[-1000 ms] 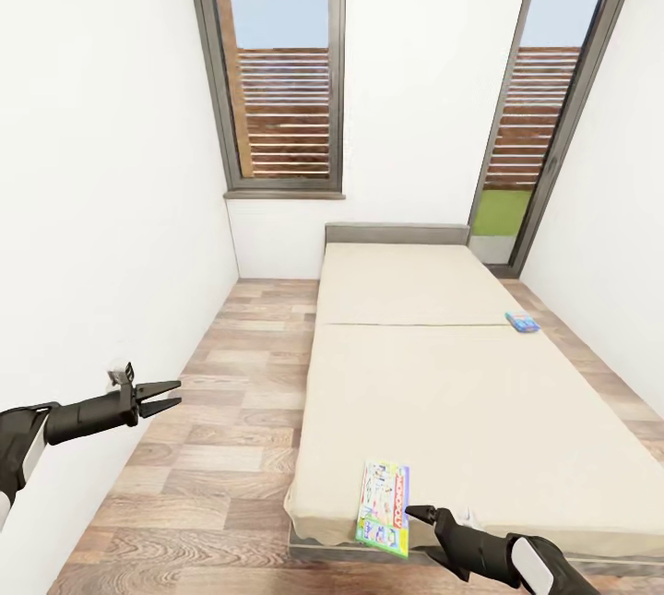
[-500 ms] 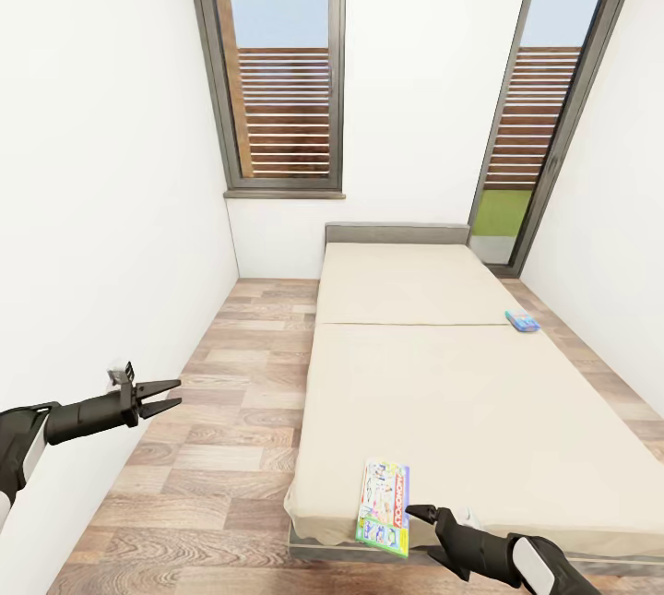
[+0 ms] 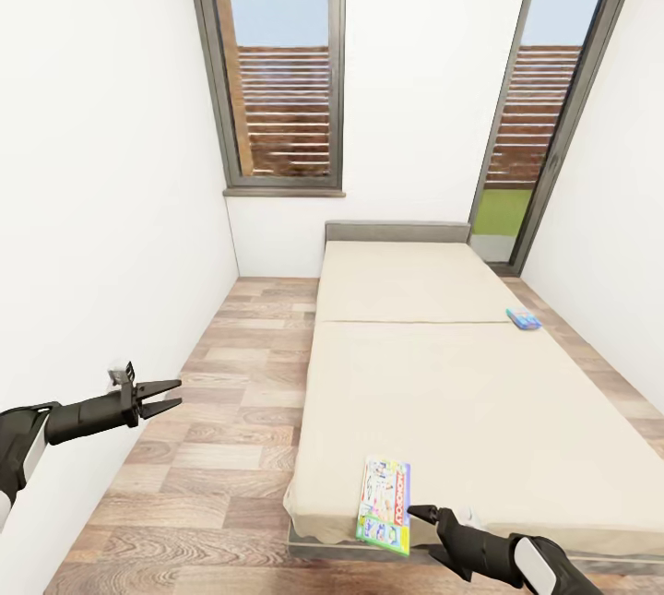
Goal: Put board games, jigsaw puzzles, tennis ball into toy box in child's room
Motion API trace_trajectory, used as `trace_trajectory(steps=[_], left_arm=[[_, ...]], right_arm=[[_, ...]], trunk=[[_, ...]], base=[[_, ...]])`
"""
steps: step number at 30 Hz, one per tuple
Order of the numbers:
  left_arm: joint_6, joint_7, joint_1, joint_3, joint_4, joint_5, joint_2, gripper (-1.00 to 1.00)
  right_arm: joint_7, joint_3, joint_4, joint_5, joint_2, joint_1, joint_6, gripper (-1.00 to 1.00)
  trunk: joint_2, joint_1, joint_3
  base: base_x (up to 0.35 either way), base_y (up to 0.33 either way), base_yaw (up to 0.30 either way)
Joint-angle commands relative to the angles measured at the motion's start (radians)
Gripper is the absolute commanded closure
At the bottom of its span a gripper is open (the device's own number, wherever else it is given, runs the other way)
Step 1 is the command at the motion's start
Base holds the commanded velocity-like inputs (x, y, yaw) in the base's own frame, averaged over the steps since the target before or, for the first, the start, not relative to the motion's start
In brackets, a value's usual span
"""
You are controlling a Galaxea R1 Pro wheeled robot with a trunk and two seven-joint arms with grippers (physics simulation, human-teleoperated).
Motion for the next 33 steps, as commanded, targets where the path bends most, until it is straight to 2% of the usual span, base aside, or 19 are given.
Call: trace_trajectory(steps=[1,11,33], left_arm=[[0.011,-0.006,-0.001,0.001,0.0,-0.005,0.0,-1.0],[0.012,-0.006,-0.002,-0.039,-0.001,-0.005,0.001,-1.0],[0.016,-0.006,-0.002,-0.052,-0.001,-0.005,0.002,-1.0]], right_arm=[[0.001,-0.006,0.0,0.0,0.0,-0.001,0.006,-1.0],[-0.001,-0.006,0.0,0.0,0.003,-0.001,0.005,-1.0],[-0.001,-0.006,0.0,0.0,0.001,-0.001,0.002,-1.0]], trunk=[[-0.008,0.004,-0.004],[-0.078,0.042,-0.036],[-0.232,0.127,-0.105]], base=[[0.0,0.0,0.0],[0.0,0.0,0.0],[0.0,0.0,0.0]])
